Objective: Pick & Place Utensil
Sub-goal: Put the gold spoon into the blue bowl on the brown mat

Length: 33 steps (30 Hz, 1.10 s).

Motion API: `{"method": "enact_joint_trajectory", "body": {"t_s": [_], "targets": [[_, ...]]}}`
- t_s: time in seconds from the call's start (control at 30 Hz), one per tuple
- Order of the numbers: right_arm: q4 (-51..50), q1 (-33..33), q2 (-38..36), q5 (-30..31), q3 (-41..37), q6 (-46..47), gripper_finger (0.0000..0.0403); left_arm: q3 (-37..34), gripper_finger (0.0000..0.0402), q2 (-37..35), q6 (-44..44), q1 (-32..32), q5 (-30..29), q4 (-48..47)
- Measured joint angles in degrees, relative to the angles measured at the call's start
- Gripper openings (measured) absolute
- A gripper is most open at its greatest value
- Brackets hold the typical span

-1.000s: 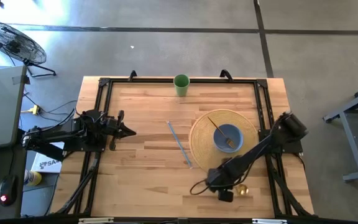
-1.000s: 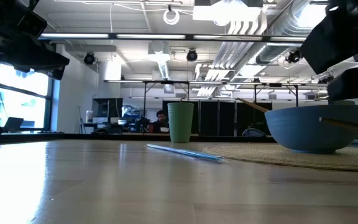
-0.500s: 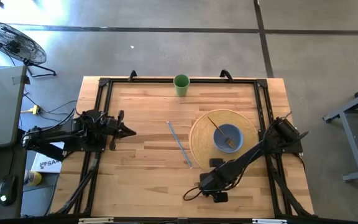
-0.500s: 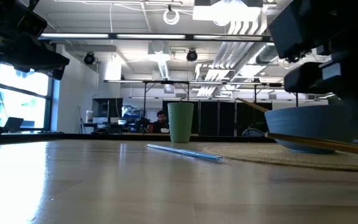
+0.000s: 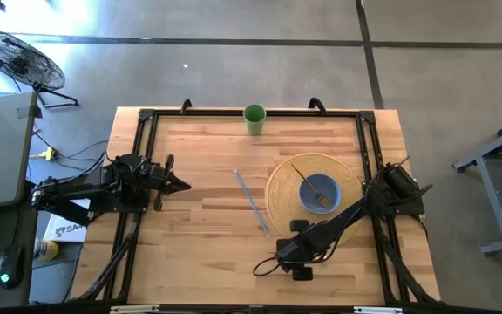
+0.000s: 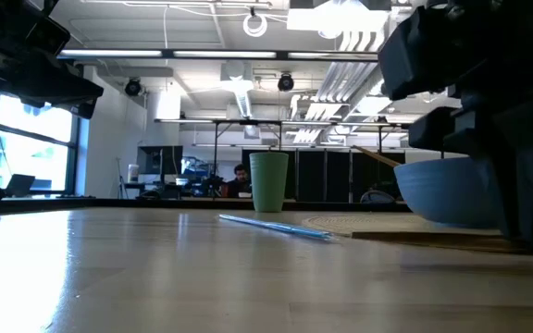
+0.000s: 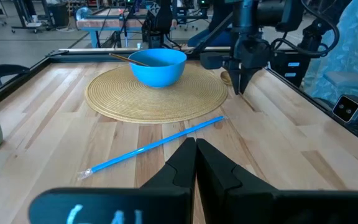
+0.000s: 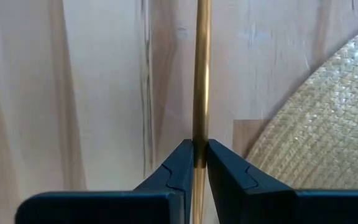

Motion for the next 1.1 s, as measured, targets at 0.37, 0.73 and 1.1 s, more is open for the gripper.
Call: {"method": "enact_joint_trajectory", "body": {"t_s": [0.37, 0.73, 1.1], "targets": [[0.6, -1.48, 0.0, -5.1, 0.08, 3.38, 0.0072, 0.01, 0.001, -0.02, -0.02, 0.0, -0.01, 0.0], [-16.7, -2.02, 0.0, -6.62, 10.22, 1.38, 0.0087, 0.0, 0.001, 0.0, 0.0, 0.0, -0.01, 0.0], [-21.59, -2.6, -0.09, -12.38, 18.8, 34.26, 0.0087, 0.01, 0.001, 0.0, -0.01, 0.0, -0.02, 0.0]]}}
